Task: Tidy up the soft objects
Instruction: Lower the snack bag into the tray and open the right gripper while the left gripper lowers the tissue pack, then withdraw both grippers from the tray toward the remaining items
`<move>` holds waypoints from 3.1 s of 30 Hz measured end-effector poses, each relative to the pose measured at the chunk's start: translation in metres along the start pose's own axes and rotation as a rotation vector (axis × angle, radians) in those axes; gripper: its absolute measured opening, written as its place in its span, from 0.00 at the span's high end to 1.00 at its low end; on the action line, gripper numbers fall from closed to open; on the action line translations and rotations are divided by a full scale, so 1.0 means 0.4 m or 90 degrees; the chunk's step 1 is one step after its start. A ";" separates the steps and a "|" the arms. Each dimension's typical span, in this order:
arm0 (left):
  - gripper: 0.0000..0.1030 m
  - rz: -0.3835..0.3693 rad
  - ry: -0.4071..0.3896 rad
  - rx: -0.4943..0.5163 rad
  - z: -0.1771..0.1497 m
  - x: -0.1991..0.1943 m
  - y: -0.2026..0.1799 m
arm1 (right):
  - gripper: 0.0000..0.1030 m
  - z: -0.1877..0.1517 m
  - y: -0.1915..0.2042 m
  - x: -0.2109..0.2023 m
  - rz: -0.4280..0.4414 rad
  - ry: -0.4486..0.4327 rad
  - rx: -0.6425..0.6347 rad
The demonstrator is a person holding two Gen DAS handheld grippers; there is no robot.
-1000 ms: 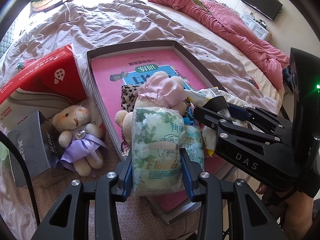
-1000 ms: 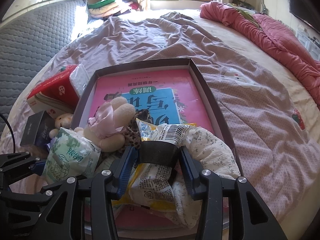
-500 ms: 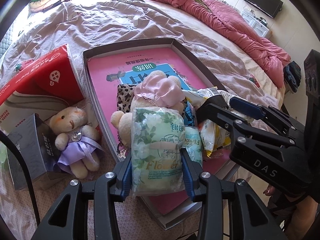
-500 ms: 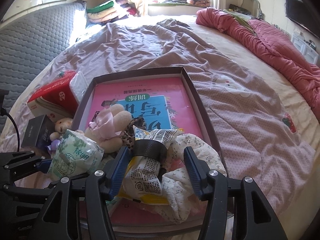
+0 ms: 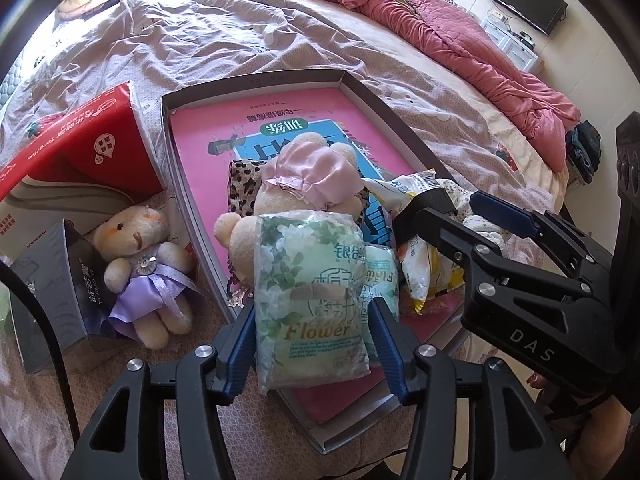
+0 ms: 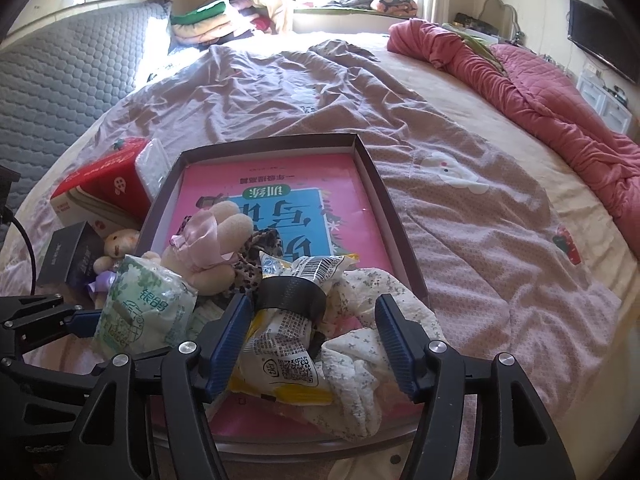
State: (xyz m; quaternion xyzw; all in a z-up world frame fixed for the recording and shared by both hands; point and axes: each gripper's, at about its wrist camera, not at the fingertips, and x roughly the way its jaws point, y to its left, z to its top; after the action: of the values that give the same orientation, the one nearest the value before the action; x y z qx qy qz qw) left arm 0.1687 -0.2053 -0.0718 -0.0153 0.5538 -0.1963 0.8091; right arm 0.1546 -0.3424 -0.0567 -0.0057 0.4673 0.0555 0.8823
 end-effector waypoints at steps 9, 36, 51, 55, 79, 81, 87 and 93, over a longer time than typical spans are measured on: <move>0.39 0.011 -0.004 0.015 0.000 -0.013 -0.019 | 0.33 -0.003 -0.006 -0.008 -0.015 -0.003 -0.005; 0.23 0.022 -0.032 -0.011 -0.027 -0.093 -0.007 | 0.29 0.011 -0.016 -0.091 -0.008 -0.044 0.005; 0.18 0.073 -0.086 -0.024 -0.032 -0.216 0.030 | 0.28 0.047 0.030 -0.201 0.009 -0.091 -0.026; 0.18 0.081 -0.096 -0.032 -0.037 -0.242 0.045 | 0.27 0.055 0.044 -0.229 0.016 -0.103 -0.032; 0.18 0.129 -0.168 -0.135 -0.118 -0.434 0.222 | 0.25 0.073 0.212 -0.318 0.087 -0.147 -0.112; 0.18 0.134 -0.172 -0.143 -0.130 -0.446 0.241 | 0.25 0.072 0.226 -0.322 0.091 -0.148 -0.121; 0.18 0.151 -0.172 -0.181 -0.177 -0.471 0.308 | 0.25 0.062 0.278 -0.320 0.109 -0.143 -0.159; 0.18 0.159 -0.158 -0.214 -0.227 -0.466 0.370 | 0.25 0.044 0.333 -0.296 0.118 -0.130 -0.197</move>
State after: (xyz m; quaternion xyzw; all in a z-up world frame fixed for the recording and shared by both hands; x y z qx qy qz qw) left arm 0.0736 0.0111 0.0233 -0.1054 0.4723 0.0039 0.8751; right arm 0.0894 -0.2197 0.0567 -0.0927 0.3598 0.2079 0.9048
